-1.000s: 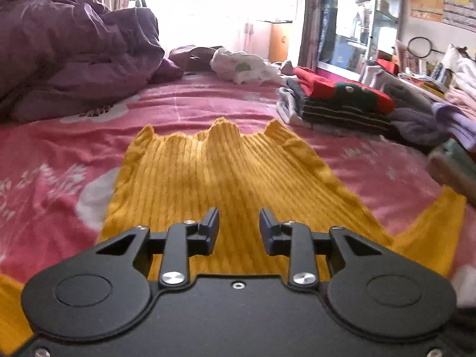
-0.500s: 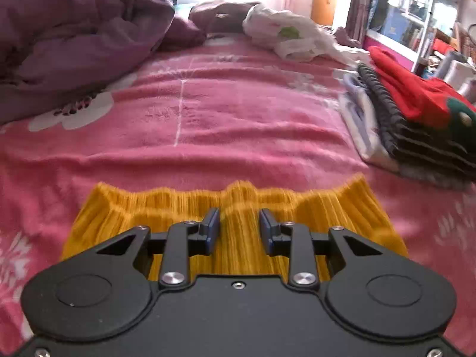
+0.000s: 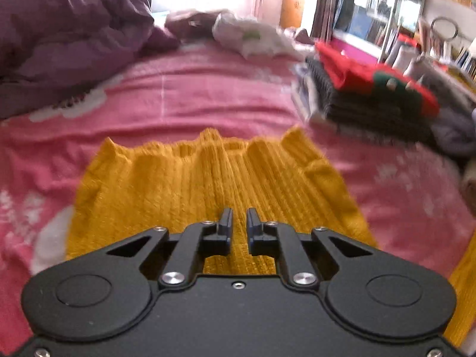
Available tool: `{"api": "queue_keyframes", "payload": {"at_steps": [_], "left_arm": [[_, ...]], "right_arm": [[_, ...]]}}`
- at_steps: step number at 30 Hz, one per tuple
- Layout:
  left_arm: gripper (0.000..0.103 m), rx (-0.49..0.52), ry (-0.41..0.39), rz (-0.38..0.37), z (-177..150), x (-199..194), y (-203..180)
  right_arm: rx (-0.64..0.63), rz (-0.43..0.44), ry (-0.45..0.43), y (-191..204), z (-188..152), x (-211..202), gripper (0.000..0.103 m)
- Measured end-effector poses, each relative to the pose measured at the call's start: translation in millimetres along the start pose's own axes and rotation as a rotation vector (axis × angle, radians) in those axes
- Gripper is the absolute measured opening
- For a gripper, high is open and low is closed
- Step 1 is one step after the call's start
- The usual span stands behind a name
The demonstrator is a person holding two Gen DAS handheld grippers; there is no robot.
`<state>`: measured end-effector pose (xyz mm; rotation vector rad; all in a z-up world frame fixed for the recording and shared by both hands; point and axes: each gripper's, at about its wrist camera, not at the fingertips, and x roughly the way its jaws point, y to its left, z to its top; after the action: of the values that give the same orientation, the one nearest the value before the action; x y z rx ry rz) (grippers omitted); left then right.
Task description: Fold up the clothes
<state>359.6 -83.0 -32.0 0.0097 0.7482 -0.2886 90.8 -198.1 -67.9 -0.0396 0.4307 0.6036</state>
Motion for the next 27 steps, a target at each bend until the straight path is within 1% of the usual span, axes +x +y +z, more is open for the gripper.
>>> {"api": "queue_keyframes", "payload": {"at_steps": [4,6,8,10,12,14,17,19,20,21,22,25,27], "left_arm": [[0.004,-0.061,0.034,0.038,19,46,8],[0.003,-0.086,0.03,0.058,38,57,11],[0.003,-0.146,-0.002,0.023,49,53,19],[0.008,-0.198,-0.03,-0.019,56,43,28],[0.009,-0.179,-0.073,-0.011,53,20,38],[0.009,-0.178,-0.098,-0.004,43,-4,56],[0.009,-0.208,-0.109,0.012,24,-30,89],[0.024,-0.246,-0.11,-0.016,11,-40,110],[0.044,-0.265,-0.119,-0.029,4,-44,117],[0.048,-0.284,-0.133,-0.043,-2,-46,125],[0.048,-0.303,-0.148,-0.057,-9,-48,132],[0.048,-0.358,-0.149,-0.115,-22,-43,150],[0.048,-0.393,-0.127,-0.095,-17,-35,163]], "right_arm": [[-0.006,0.013,-0.006,2,1,0,0.046],[0.001,0.007,-0.002,0,0,1,0.046],[0.013,0.002,0.001,-3,1,3,0.047],[0.04,0.0,0.0,-9,2,3,0.047],[0.106,0.0,-0.019,-23,4,0,0.048],[0.182,-0.01,-0.038,-40,6,-3,0.049],[0.315,-0.028,-0.071,-71,7,-10,0.049],[0.417,-0.034,-0.086,-92,6,-13,0.049],[0.46,-0.036,-0.09,-101,5,-15,0.049],[0.496,-0.039,-0.095,-109,3,-16,0.049],[0.53,-0.044,-0.097,-117,2,-17,0.049],[0.636,-0.057,-0.078,-133,-4,-13,0.051],[0.695,-0.056,-0.064,-141,-5,-7,0.051]]}}
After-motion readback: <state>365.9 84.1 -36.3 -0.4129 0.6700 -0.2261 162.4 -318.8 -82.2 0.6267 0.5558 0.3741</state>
